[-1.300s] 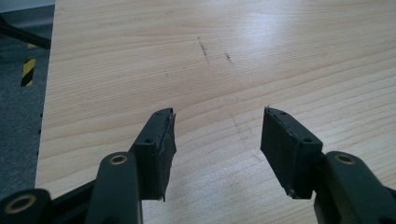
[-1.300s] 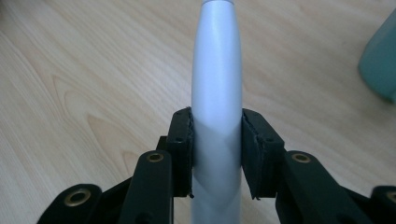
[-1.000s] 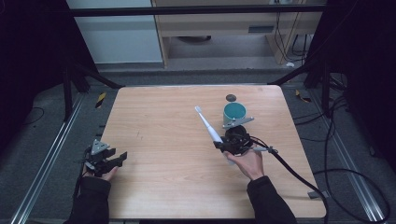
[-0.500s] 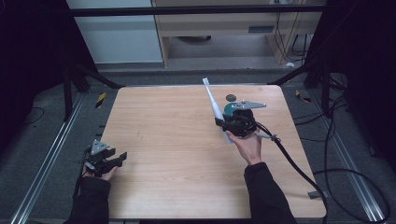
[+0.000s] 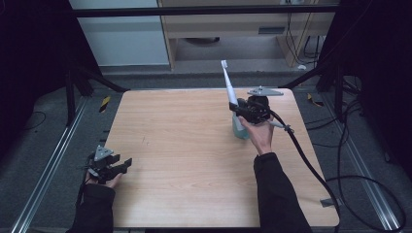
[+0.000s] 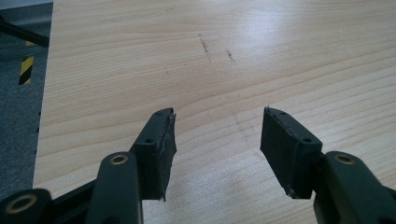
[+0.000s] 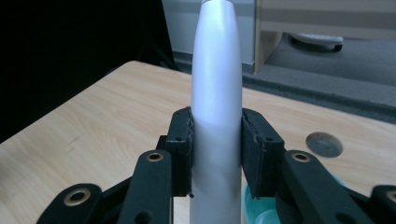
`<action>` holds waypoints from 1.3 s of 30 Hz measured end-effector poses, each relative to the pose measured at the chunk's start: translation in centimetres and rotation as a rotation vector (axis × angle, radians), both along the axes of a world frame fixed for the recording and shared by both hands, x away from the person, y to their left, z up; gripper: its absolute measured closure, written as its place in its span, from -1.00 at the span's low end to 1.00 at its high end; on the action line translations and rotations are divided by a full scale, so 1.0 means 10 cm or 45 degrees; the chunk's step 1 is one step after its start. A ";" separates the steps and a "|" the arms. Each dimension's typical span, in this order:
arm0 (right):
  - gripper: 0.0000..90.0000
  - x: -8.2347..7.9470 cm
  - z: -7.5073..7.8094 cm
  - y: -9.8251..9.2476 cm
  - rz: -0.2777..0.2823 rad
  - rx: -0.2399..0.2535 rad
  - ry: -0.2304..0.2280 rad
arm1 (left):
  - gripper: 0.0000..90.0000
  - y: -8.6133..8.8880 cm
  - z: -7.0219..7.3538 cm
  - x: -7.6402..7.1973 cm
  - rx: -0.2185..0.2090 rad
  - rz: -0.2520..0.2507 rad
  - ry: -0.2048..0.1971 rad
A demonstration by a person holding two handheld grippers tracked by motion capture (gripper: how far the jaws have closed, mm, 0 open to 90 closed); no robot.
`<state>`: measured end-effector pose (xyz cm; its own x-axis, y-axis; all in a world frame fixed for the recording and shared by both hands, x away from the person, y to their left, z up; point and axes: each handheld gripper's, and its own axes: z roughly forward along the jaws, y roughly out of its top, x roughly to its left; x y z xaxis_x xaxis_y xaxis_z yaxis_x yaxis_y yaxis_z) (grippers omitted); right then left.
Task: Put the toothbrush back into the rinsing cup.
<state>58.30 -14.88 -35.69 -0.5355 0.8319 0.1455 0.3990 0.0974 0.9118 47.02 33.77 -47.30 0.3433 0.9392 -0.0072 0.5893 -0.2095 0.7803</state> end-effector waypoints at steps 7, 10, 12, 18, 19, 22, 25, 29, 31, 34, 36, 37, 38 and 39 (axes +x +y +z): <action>0.48 0.17 0.09 -0.08 -0.067 0.025 -0.063 | 0.00 0.00 0.00 0.00 0.005 -0.004 0.001; 0.48 0.25 0.10 -0.12 -0.097 0.020 -0.069 | -0.01 0.00 0.00 0.00 0.003 -0.004 0.001; 0.48 0.29 0.09 -0.15 -0.117 0.011 -0.080 | -0.01 0.00 0.00 0.00 0.000 -0.002 0.000; 0.48 0.37 0.03 -0.18 -0.148 -0.015 -0.103 | 0.00 0.01 0.00 0.00 0.002 -0.002 -0.003; 0.48 0.38 0.01 -0.18 -0.150 -0.016 -0.103 | 0.00 0.01 0.00 0.00 0.002 -0.002 -0.003; 0.48 0.40 -0.06 -0.18 -0.154 -0.023 -0.087 | -0.01 0.01 0.00 0.00 0.003 -0.003 -0.003; 0.48 0.42 -0.12 -0.19 -0.159 -0.033 -0.081 | 0.00 0.01 0.00 0.00 0.004 -0.003 -0.002; 0.48 0.47 -0.22 -0.23 -0.177 -0.029 -0.065 | -0.01 0.01 0.00 0.00 0.004 -0.003 -0.002; 0.48 0.47 -0.26 -0.24 -0.172 -0.034 -0.056 | 0.00 0.01 0.00 0.00 0.001 0.000 -0.002; 0.48 0.49 -0.33 -0.21 -0.156 -0.081 -0.046 | -0.01 0.01 0.00 0.00 0.003 -0.001 0.000; 0.48 0.49 -0.37 -0.21 -0.149 -0.071 -0.038 | 0.00 0.01 0.00 0.00 0.007 -0.003 -0.002; 0.48 0.49 -0.38 -0.20 -0.152 -0.067 -0.031 | -0.01 0.01 0.00 0.00 0.007 -0.003 -0.001; 0.48 0.50 -0.40 -0.20 -0.149 -0.074 -0.026 | -0.01 0.01 0.00 0.00 0.004 -0.001 -0.003; 0.48 0.50 -0.42 -0.20 -0.150 -0.084 -0.018 | 0.00 0.01 0.00 0.00 0.006 -0.002 -0.003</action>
